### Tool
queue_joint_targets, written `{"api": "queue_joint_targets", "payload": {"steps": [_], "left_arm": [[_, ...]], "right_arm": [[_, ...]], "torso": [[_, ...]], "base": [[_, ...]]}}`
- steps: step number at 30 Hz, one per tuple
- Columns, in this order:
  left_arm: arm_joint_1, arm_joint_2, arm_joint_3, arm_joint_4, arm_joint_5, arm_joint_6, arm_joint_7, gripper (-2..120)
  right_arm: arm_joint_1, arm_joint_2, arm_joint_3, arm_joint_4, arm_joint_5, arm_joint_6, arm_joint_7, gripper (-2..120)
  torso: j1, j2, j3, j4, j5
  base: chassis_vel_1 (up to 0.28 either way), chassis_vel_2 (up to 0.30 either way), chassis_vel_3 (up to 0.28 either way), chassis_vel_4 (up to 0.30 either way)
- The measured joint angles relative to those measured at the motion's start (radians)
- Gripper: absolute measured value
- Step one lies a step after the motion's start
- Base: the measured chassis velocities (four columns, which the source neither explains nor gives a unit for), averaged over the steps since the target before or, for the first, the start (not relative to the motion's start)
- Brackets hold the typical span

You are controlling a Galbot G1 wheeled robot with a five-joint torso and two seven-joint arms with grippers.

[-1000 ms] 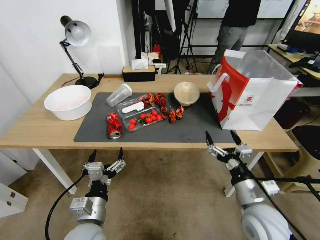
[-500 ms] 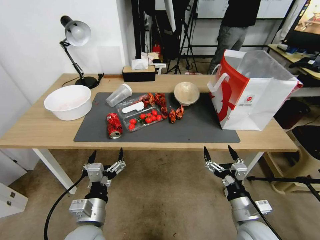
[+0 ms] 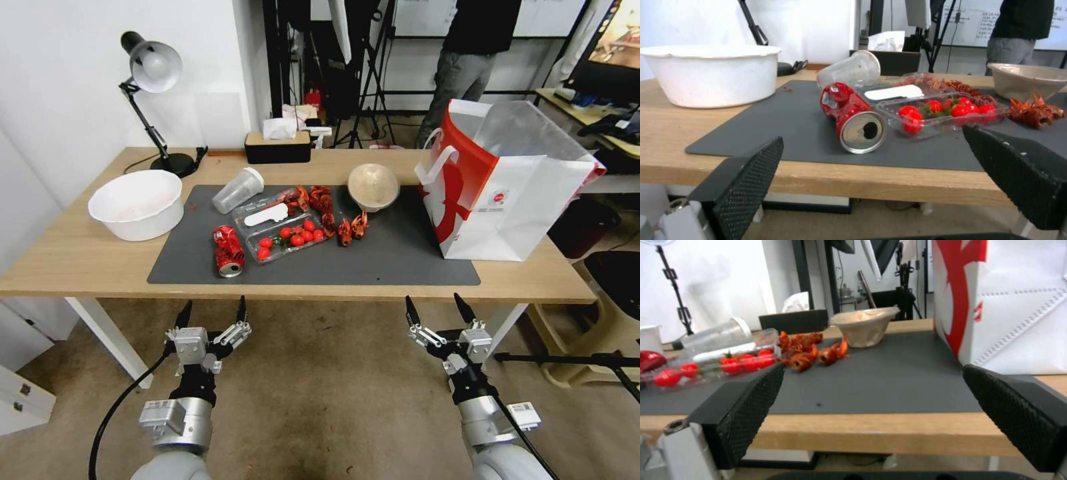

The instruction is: Pick up the trash from the table and place it into the takeout bag.

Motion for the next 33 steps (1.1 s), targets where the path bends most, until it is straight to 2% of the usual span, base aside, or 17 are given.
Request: {"api": "queue_joint_targets", "payload": {"steps": [6,13,27,31,33], "left_arm": [[-0.005,-0.004,0.004,0.003,0.000,0.001,0.001,100],[-0.002,-0.001,0.001,0.002,0.000,0.002,0.004,100],[-0.004,-0.001,0.002,0.000,0.002,0.004,0.004,100],[-0.004,-0.001,0.003,-0.003,0.003,0.004,0.004,100],[-0.001,-0.001,0.001,-0.008,0.003,0.004,0.004,100]], "right_arm": [[0.039,-0.001,-0.029,0.021,0.070,-0.063,0.013,100],[0.169,-0.008,-0.079,0.056,0.176,-0.186,0.076,100],[0.279,-0.017,-0.127,0.084,0.311,-0.308,0.151,100],[0.331,-0.019,-0.144,0.086,0.388,-0.349,0.190,100],[0.383,-0.026,-0.152,0.072,0.486,-0.367,0.211,100]], "torso": [[0.000,0.000,0.000,0.0000,0.0000],[0.000,0.000,0.000,0.0001,0.0000],[0.000,0.000,0.000,0.0001,-0.0001],[0.000,0.000,0.000,0.0001,-0.0001],[0.000,0.000,0.000,0.0000,0.0000]], "base": [[0.000,0.000,0.000,0.000],[0.000,0.000,0.000,0.000],[0.000,0.000,0.000,0.000],[0.000,0.000,0.000,0.000],[0.000,0.000,0.000,0.000]]}}
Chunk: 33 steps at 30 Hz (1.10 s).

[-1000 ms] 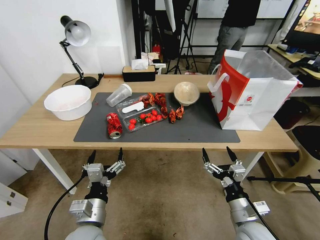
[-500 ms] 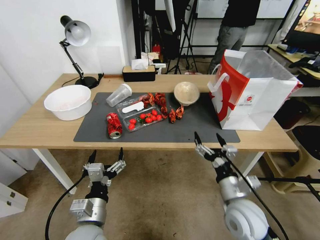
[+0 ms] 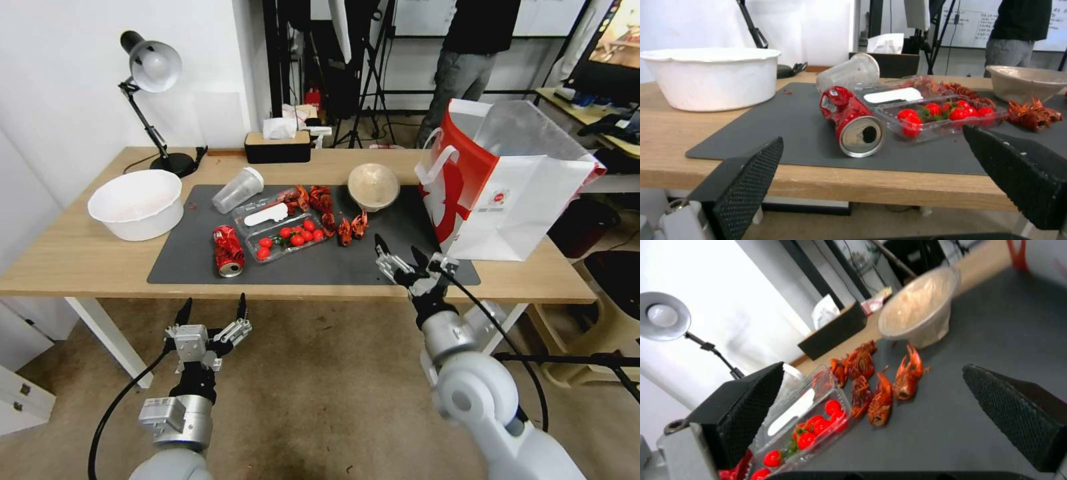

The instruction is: Pick up the trash from the table and place it into the takeout bag.

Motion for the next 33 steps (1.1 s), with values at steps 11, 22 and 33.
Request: {"api": "queue_joint_targets", "payload": {"steps": [11,22,33], "left_arm": [[0.006,0.000,-0.006,-0.008,0.001,0.000,0.000,100],[0.003,-0.001,-0.006,-0.005,-0.007,0.004,-0.001,100],[0.001,-0.001,-0.010,-0.002,-0.007,0.004,-0.001,100]], "right_arm": [[0.212,-0.008,-0.019,-0.082,0.367,-0.090,0.155,100],[0.350,0.010,-0.039,-0.175,0.488,-0.143,0.276,100],[0.451,0.020,-0.060,-0.255,0.532,-0.192,0.394,100]], "torso": [[0.000,0.000,0.000,0.0001,-0.0001],[0.000,0.000,0.000,0.0000,-0.0001],[0.000,0.000,0.000,0.0001,-0.0001]], "base": [[0.000,0.000,0.000,0.000],[0.000,0.000,0.000,0.000],[0.000,0.000,0.000,0.000]]}}
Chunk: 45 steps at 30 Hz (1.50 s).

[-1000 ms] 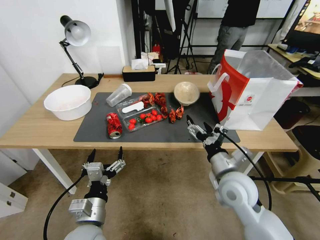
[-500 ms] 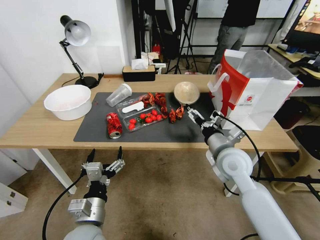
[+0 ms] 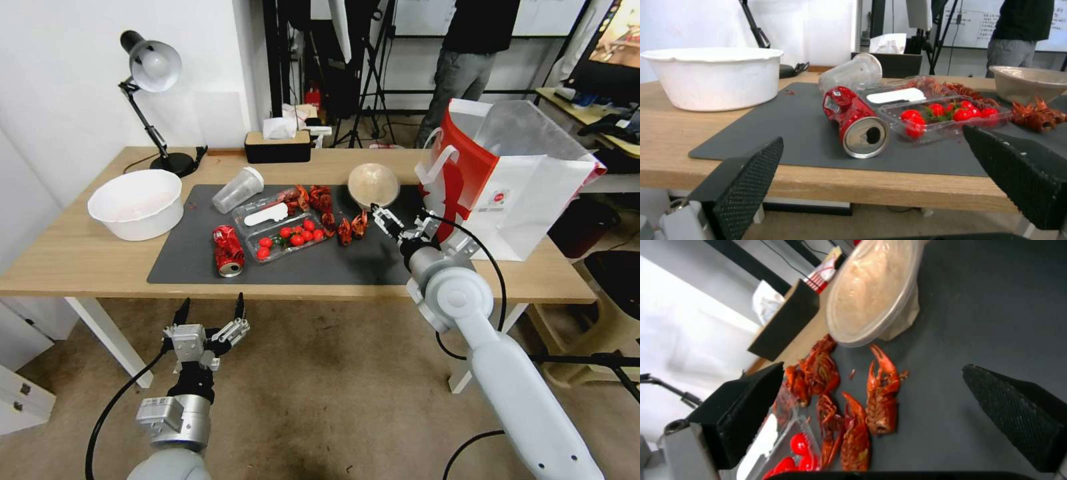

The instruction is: Pick up the trash from the table and place it into the takeout bag.

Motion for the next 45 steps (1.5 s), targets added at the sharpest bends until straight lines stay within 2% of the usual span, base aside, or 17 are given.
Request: {"api": "queue_joint_targets", "payload": {"steps": [12,37,45], "left_arm": [[-0.011,0.005,-0.001,0.009,-0.005,0.002,0.000,100],[-0.010,0.010,0.002,0.006,-0.007,0.003,-0.002,100],[-0.008,0.011,0.001,0.001,-0.007,0.003,-0.002,100]], "right_arm": [[0.098,0.018,-0.020,-0.077,0.030,-0.024,0.083,100],[0.249,0.027,-0.040,-0.230,0.108,-0.049,0.099,100],[0.310,0.052,-0.059,-0.315,0.119,-0.057,0.107,100]], "torso": [[0.000,0.000,0.000,0.0000,0.0000],[0.000,0.000,0.000,0.0000,0.0000],[0.000,0.000,0.000,0.0000,0.0000]], "base": [[0.000,0.000,0.000,0.000],[0.000,0.000,0.000,0.000],[0.000,0.000,0.000,0.000]]}}
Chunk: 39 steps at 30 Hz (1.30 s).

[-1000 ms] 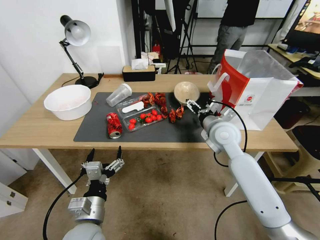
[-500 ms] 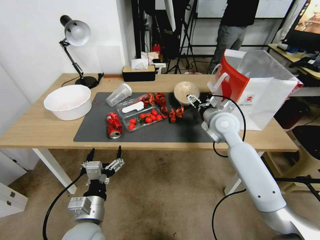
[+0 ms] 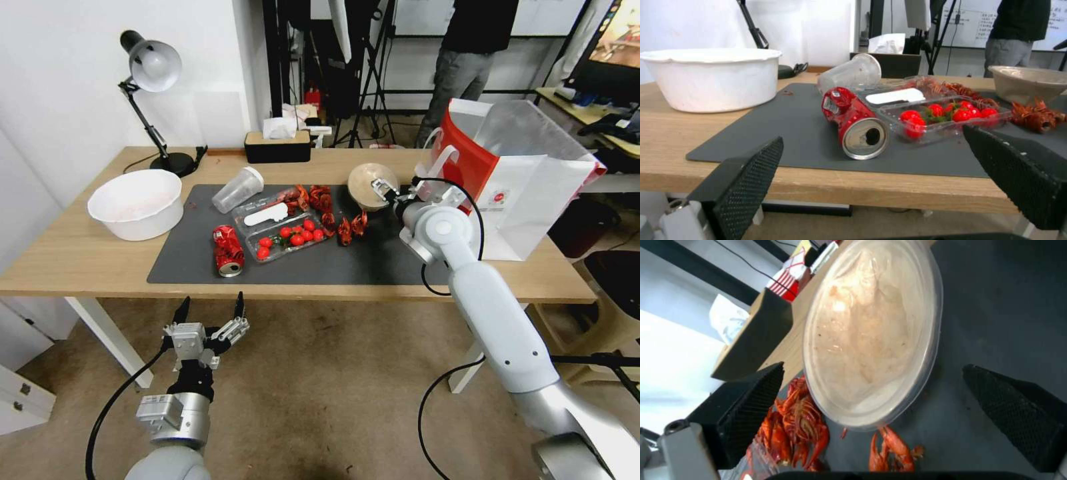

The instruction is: Pick up the trash from the table and place it into the takeout bag.

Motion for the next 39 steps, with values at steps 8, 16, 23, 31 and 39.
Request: {"api": "queue_joint_targets", "payload": {"steps": [8,16,23,31,39], "left_arm": [[-0.002,0.002,0.000,0.000,-0.002,0.000,0.000,100],[-0.003,0.008,-0.005,0.001,-0.010,0.000,0.000,100],[-0.005,0.009,-0.003,0.005,-0.012,0.000,0.000,100],[-0.011,0.015,-0.002,0.007,-0.018,0.000,0.000,100],[-0.014,0.022,-0.002,0.006,-0.024,0.000,-0.001,100]], "right_arm": [[0.029,0.027,-0.002,-0.075,-0.002,-0.002,-0.002,100],[0.049,0.033,-0.003,-0.128,-0.002,-0.005,-0.020,100],[0.061,0.045,-0.005,-0.155,-0.001,-0.009,-0.025,90],[0.070,0.051,-0.005,-0.175,0.005,-0.013,-0.020,61],[0.060,0.048,0.003,-0.161,0.006,-0.014,-0.010,32]], "torso": [[0.000,0.000,0.000,0.0000,0.0000],[0.000,0.000,0.000,0.0000,0.0000],[0.000,0.000,0.000,0.0001,0.0000],[0.000,0.000,0.000,0.0000,0.0000],[0.000,0.000,0.000,0.0000,0.0000]], "base": [[0.000,0.000,0.000,0.000],[0.000,0.000,0.000,0.000],[0.000,0.000,0.000,0.000],[0.000,0.000,0.000,0.000],[0.000,0.000,0.000,0.000]]}}
